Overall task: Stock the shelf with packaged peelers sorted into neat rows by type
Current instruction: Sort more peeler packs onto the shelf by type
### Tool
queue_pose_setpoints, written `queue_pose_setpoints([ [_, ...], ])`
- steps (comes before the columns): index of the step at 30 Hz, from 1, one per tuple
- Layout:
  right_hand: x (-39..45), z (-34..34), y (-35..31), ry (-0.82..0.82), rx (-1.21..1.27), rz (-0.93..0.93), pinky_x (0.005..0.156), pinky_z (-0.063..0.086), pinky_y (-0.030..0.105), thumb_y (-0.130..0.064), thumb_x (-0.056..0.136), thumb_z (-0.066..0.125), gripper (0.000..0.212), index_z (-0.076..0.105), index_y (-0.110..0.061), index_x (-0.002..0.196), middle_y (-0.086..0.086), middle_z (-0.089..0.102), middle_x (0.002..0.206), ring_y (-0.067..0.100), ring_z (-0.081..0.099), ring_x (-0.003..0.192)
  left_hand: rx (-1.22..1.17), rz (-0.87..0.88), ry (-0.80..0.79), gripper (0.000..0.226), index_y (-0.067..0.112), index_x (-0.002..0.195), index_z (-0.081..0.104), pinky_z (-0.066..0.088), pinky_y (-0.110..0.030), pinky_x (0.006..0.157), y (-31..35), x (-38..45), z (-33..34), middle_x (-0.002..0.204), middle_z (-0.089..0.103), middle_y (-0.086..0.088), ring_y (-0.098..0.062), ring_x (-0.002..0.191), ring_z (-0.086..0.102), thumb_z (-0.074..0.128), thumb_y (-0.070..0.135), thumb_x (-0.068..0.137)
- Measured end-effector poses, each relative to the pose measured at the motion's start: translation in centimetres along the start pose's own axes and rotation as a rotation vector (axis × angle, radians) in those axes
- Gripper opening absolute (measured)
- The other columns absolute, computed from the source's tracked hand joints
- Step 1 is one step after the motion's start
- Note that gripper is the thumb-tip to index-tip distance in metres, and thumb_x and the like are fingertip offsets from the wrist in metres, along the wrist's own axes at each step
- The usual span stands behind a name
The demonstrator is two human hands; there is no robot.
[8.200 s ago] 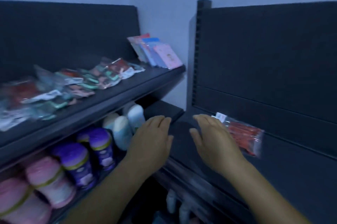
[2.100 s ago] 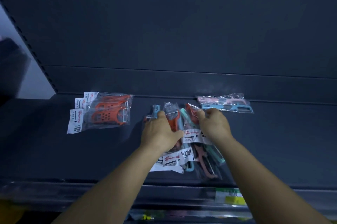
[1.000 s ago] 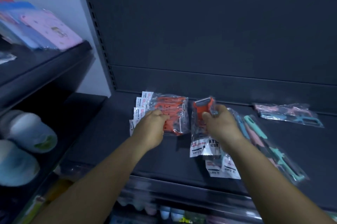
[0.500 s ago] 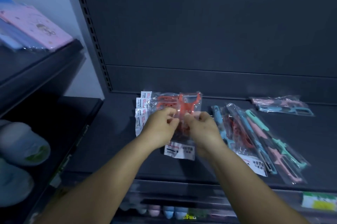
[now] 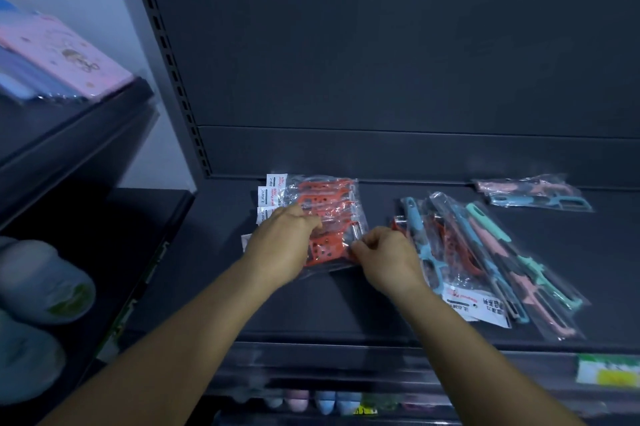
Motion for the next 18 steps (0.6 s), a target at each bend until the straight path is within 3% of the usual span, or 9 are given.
queue_pose_setpoints([
  [3,-0.1,0.3,0.1,0.016,-0.025,0.008,0.064,0.036,0.024,-0.031,0.09,0.058,0.023,0.057,-0.009,0.09,0.004,0.062,0.081,0.025,0.058,0.079,0.075,0.11,-0.033,0.049,0.02,0.147,0.031,0.023,-0.032,0.114,1.4,-0.5,0.8,0.143,0.037,0.002,-0.019,0.133,0.03,0.043,0.028,0.099],
  [6,-0.3,0.4,-0.2,0.024,-0.104,-0.015,0.071,0.039,0.027,-0.025,0.091,0.056,0.026,0.051,-0.006,0.106,0.012,0.06,0.107,0.03,0.059,0.098,0.139,0.136,-0.129,0.063,0.019,0.152,0.014,0.007,-0.033,0.118,2.1,-1.1,2.1,0.157,0.015,0.001,-0.02,0.144,0.013,0.044,0.035,0.099],
  [8,-0.6,0.6,-0.4,0.031,-0.164,-0.05,0.081,0.043,0.032,-0.02,0.09,0.055,0.028,0.048,-0.006,0.113,0.015,0.051,0.12,0.033,0.056,0.105,0.169,0.134,-0.134,0.063,0.021,0.152,0.012,0.005,-0.033,0.117,2.1,-1.1,2.7,0.159,0.01,0.0,-0.02,0.145,0.01,0.044,0.031,0.099],
  [11,-0.8,1.1,-0.8,0.025,-0.238,-0.112,0.089,0.044,0.037,-0.018,0.091,0.051,0.029,0.049,-0.008,0.117,0.014,0.05,0.122,0.034,0.053,0.109,0.188,0.14,-0.115,0.06,0.022,0.152,0.012,0.008,-0.034,0.117,2.0,-0.9,2.7,0.158,0.014,-0.001,-0.021,0.145,0.012,0.042,0.026,0.1],
  [18,-1.6,-0.8,-1.2,0.016,-0.279,-0.237,0.101,0.034,0.034,-0.021,0.093,0.048,0.038,0.048,-0.009,0.128,0.011,0.049,0.129,0.03,0.042,0.122,0.142,0.169,-0.075,0.065,0.017,0.152,0.008,0.005,-0.031,0.117,5.0,-1.0,1.8,0.159,0.01,0.001,-0.018,0.145,0.01,0.042,0.03,0.099],
])
Point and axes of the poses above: each hand's wrist, its own x-axis towards the middle knuckle, its own z-axis out of the palm, y = z × x, the point moved 8 cm from there along x, towards the middle knuckle
